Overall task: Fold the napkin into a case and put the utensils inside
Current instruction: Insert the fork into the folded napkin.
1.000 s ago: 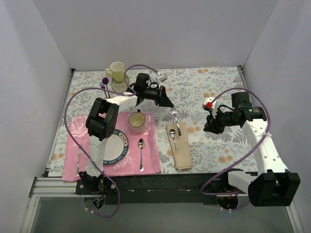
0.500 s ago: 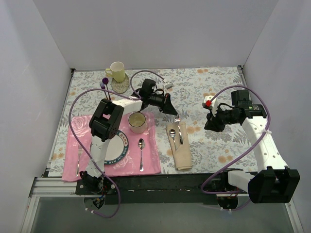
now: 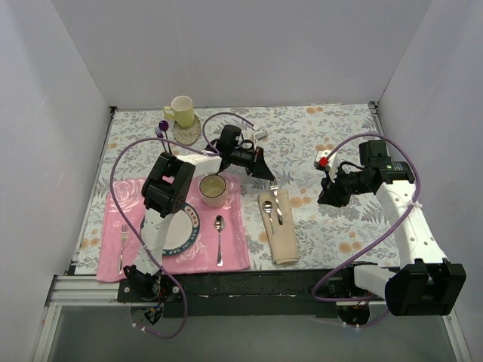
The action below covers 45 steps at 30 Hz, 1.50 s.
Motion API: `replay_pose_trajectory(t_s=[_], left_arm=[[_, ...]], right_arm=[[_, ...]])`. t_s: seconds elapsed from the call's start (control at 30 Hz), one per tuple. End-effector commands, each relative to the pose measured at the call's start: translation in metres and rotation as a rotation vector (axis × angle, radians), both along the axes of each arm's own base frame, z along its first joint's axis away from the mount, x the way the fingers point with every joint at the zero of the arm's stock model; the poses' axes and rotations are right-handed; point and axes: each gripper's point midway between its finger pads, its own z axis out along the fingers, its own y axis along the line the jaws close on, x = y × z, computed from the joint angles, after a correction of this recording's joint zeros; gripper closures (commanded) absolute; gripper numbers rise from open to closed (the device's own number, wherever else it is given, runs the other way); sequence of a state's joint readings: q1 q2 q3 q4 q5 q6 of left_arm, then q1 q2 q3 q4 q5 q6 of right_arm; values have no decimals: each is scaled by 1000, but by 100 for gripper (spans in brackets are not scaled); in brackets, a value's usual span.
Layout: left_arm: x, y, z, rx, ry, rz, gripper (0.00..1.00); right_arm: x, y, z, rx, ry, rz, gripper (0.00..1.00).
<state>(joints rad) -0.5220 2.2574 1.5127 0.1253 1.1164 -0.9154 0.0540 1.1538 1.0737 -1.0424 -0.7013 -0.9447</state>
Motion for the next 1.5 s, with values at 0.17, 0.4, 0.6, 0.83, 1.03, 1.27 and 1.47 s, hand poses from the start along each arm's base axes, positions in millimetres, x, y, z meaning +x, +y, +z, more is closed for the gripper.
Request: replay_pose_trajectory(t_s=[0.17,0.4,0.6,0.83,1.03,1.27,1.47], left_arm=[[19,-2,23,-47,-77,-14,100],[9,-2,16,-33,-69,-23,100],[-10,-7,11,-22,-59,-35,100],[-27,-7,12,-20,-35,-38,100],[-30,-9,26,-41,-59,-25,100],[-33,-10,38,-58,-64,-38,100],[-47,-10,39,-59,-28,-67,100]], right_arm=[[-2,3,12,16,-26,20,72],[1,3,12,15,-27,26,72],[4,3,13,13,-28,28,72],[3,4,11,17,-22,32,72],[3,5,11,22,-18,33,72],[-5,8,6,41,-10,60,73],[-29,26,-15,31,-58,211,76]])
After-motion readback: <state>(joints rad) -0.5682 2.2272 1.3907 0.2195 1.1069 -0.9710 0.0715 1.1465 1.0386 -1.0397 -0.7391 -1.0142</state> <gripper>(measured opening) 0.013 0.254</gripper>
